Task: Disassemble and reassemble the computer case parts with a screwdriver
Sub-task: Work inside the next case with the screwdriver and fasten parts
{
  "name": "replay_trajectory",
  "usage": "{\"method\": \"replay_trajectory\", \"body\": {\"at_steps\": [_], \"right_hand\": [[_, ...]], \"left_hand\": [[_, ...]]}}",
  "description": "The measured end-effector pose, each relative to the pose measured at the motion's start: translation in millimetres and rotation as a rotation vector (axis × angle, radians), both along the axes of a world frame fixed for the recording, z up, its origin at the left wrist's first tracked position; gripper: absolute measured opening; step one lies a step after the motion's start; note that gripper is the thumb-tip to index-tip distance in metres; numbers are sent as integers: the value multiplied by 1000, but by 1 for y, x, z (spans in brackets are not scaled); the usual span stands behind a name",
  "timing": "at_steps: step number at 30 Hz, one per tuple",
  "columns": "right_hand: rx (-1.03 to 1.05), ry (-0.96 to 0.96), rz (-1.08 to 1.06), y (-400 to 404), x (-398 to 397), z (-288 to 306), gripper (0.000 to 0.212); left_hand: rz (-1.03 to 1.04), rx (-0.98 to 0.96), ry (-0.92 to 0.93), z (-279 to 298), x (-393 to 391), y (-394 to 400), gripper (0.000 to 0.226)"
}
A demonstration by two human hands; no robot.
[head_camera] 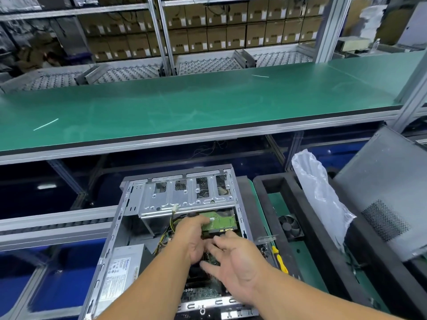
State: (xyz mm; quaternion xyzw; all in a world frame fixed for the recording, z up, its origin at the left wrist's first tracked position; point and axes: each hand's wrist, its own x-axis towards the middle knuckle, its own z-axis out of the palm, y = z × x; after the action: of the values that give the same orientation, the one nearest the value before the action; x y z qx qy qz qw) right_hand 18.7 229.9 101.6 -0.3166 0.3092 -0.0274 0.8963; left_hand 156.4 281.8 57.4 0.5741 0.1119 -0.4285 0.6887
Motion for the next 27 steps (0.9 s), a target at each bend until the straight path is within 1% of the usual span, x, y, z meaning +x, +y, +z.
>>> {"method": "replay_trajectory", "body": {"at_steps": [2,5,7,8,9,10,13,14,16,18,20,24,27], "right_hand": [[-65,-21,52,2,4,-1,61],[-168,-5,63,-4,8,1,67],[-220,-6,88,-10,11,4,49],[-243,4,100,-11,11,7,48],[-269,21,107,-12,10,6,56],[-291,24,112,-13,6,8,60],[-392,-32,157,-30,-20,22,43],[-421,-48,123,-40,-32,25,38],[-438,-27,-51,-67,-56,24,29],[-441,70,-257,-93,-79,10,27],[-469,201,-383,-112,-100,-12,28],[-487,377,-444,-129,-135,-59,26],[-501,475,-412,-123,-154,-82,27]], "left_hand": [[-40,-4,60,1,-6,4,38],[0,-42,44,3,-2,-2,35],[48,-24,53,4,4,-10,32],[76,-16,65,4,6,-12,31],[95,-11,70,4,6,-13,31],[104,-1,67,4,7,-13,31],[149,14,57,2,7,-12,29],[184,7,58,2,7,-12,29],[236,-10,58,4,8,-13,25],[249,8,52,7,7,-14,24],[250,27,47,11,5,-15,25],[277,15,25,17,-4,-15,32],[282,22,-4,18,-3,-14,34]]}}
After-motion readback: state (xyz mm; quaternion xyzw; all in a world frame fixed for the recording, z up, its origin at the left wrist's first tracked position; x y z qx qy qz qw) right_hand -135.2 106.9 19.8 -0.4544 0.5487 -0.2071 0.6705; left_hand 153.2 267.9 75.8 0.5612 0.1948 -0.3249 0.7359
